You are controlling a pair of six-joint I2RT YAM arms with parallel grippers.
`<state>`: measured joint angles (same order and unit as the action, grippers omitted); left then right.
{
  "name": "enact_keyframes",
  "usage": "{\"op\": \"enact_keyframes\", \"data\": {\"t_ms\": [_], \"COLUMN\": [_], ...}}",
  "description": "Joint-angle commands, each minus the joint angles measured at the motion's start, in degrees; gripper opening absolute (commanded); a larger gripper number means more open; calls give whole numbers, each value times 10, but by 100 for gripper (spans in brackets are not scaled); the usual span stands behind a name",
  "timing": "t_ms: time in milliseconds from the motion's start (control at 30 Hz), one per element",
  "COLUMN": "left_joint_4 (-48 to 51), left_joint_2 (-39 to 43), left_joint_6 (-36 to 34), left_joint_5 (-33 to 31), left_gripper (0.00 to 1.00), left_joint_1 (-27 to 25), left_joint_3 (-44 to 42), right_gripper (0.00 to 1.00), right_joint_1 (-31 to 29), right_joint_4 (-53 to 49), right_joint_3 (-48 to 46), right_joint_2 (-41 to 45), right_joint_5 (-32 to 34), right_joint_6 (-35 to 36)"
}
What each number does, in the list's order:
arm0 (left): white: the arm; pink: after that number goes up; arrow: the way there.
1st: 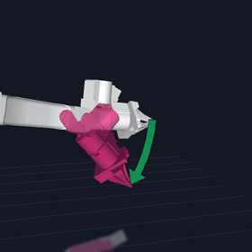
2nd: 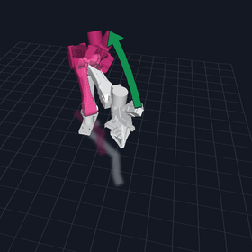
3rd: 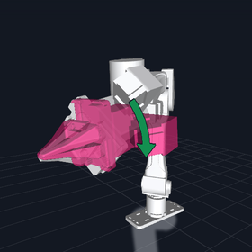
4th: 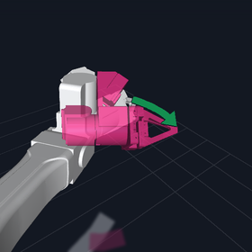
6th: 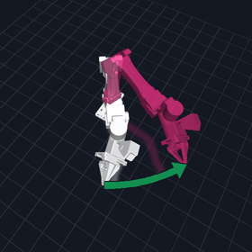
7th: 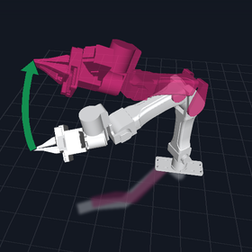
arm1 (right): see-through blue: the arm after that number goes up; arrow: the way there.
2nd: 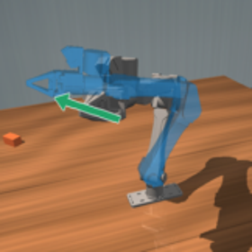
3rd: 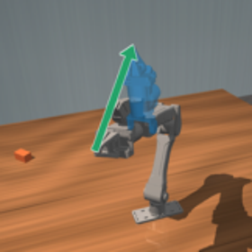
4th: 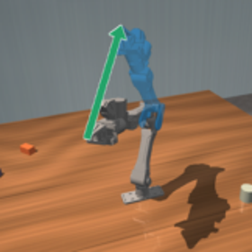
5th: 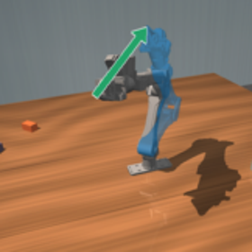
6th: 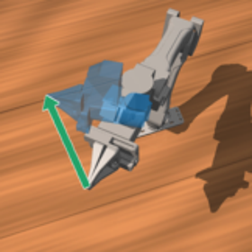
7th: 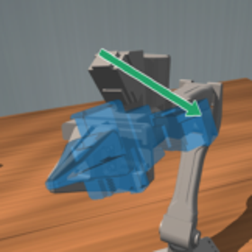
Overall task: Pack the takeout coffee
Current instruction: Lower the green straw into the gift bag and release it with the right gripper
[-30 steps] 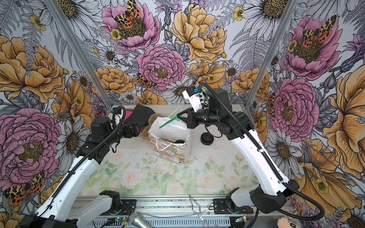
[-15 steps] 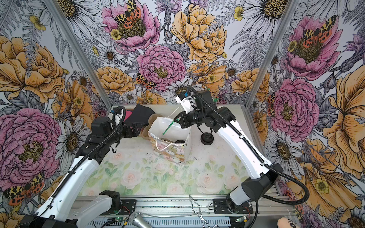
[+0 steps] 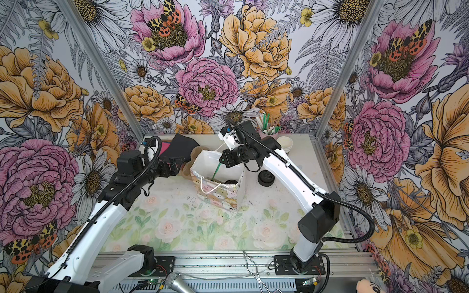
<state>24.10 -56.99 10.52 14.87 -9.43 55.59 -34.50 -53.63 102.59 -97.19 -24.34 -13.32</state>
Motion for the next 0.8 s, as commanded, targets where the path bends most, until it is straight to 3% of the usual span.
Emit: {"op": "enact_keyframes", "data": {"t_ms": [0, 167, 267, 467, 633, 767], "left_joint_4": [-11, -14, -37, -73, -131, -145], "left_joint_2": [7, 6, 2, -33, -90, -157], "left_joint_6": [0, 12, 56, 244, 360, 428], "left_joint_5": [-12, -33, -58, -152, -136, -125], "left_gripper": [99, 99, 99, 99, 99, 98], "left_joint_1": [7, 7, 9, 25, 52, 63], "left_joint_3": [-8, -9, -18, -26, -38, -29], "right_gripper": [23, 36, 42, 48, 70, 72], "right_joint_1": [-6, -7, -7, -8, -4, 6], "right_joint_4": [2, 3, 4, 15, 77, 117], "right_joint_3": [21, 38, 42, 29, -37, -89], "right_joint_2": [-11, -3, 15, 67, 124, 159], "right_joint_5": [9, 19, 37, 96, 134, 162], "right_joint_6": [8, 11, 19, 33, 39, 38]}}
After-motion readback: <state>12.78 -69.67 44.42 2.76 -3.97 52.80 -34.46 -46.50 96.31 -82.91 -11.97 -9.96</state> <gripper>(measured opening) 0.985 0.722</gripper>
